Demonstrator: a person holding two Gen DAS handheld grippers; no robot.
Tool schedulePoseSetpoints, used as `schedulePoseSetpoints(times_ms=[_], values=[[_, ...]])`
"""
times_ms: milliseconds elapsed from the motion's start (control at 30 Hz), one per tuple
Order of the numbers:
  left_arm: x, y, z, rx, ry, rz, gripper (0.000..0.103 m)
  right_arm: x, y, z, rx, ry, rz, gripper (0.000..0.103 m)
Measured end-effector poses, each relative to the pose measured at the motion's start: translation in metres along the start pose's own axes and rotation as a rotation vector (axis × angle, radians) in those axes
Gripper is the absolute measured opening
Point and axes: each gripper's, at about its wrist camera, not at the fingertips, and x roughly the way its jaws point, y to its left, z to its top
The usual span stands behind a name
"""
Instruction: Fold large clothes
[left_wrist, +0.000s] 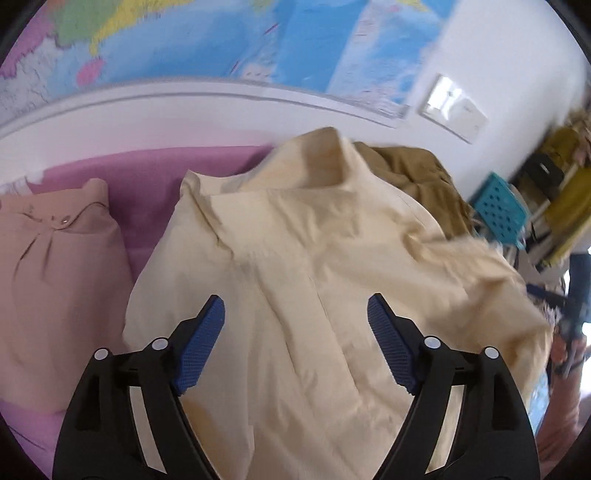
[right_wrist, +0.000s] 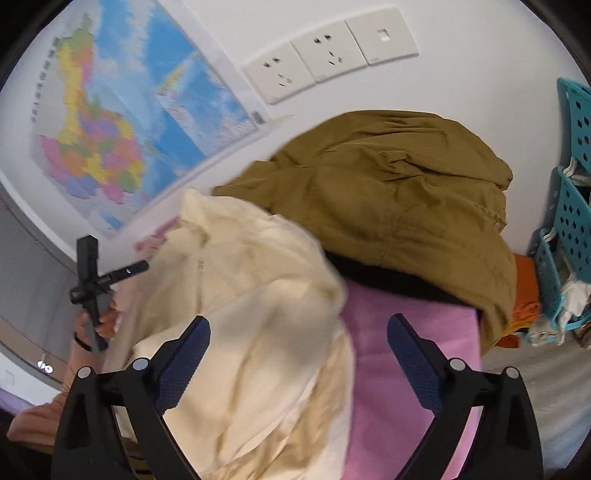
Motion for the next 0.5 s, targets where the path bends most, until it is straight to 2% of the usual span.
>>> schedulePoseSetpoints(times_ms=[67,133,233,267,300,333,367,400,500], values=[[-0.009,-0.006,-0.011,0.029,-0.009,-0.018,0.079,0.004,0.006,-0.021,-0.012,0.033,0.051,0.095],[-0.016,-0.012,-0.025,0.05,-0.031,-0.004,0.08,0.019,0.017,-0.036,-0.013,0.079,0.079,0.095],[-0.03,-0.005,-0.038,0.058,-0.056,0.006,0.083,0.048,0.029,-0.063,0.005,0.165,0.181,0.095],[-0.034,-0.004,-0.042,0.05,-0.06,-0.001,0.083,0.057,0.033,-0.069,0.005,0.182,0.185,0.085],[-0.039,-0.001,-0.047,0.041,-0.065,-0.004,0.083,0.06,0.037,-0.071,-0.005,0.189,0.189,0.059],[-0.043,0.002,-0.05,0.032,-0.07,-0.002,0.083,0.064,0.042,-0.072,-0.026,0.196,0.191,0.047],[-0.048,0.005,-0.054,0.022,-0.073,0.0,0.083,0.062,0.045,-0.071,-0.041,0.19,0.178,0.028],[-0.053,0.008,-0.058,0.011,-0.076,0.002,0.083,0.056,0.052,-0.067,-0.077,0.168,0.15,0.019],[-0.065,0.013,-0.068,-0.008,-0.091,0.006,0.083,0.023,0.068,-0.044,-0.17,0.077,0.017,0.011]])
